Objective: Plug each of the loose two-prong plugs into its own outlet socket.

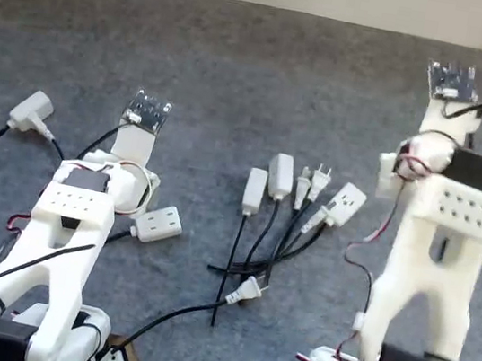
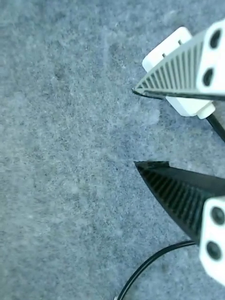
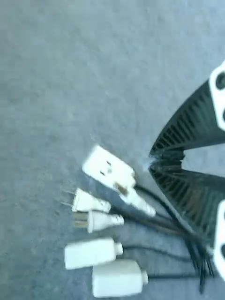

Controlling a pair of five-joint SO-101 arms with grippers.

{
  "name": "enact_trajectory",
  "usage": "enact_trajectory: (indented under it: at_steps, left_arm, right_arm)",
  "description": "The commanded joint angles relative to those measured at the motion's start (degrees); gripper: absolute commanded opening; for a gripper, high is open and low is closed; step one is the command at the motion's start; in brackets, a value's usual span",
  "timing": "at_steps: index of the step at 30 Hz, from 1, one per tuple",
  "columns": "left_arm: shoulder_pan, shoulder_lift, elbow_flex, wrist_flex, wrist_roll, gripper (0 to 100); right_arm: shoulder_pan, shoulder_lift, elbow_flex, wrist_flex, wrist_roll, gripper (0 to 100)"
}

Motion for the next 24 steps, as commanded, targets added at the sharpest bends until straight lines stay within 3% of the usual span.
enact_trajectory:
  at_steps: [1,5,10,16,24]
  left_arm:
    - [-0.4,-1.36,-0.22,-0.7,0.44,23]
    - [-0.4,-1.36,0.75,-0.88,0.35,23]
    - [-0.4,-1.36,0.66,-0.88,0.26,23]
    - [-0.4,-1.45,0.57,-0.88,0.26,23]
    - [-0.4,-1.45,0.57,-0.88,0.26,23]
  right_arm:
    - [-11.65,4.35,10.86,-5.67,-13.89,1.9]
    - [-18.07,5.58,21.67,-19.21,-20.31,3.1]
    - [-18.77,5.58,29.23,-29.76,-30.15,16.3]
    - [-18.68,5.58,35.56,-38.29,-30.95,17.6]
    - [-17.19,-2.33,38.81,-36.26,-30.86,17.6]
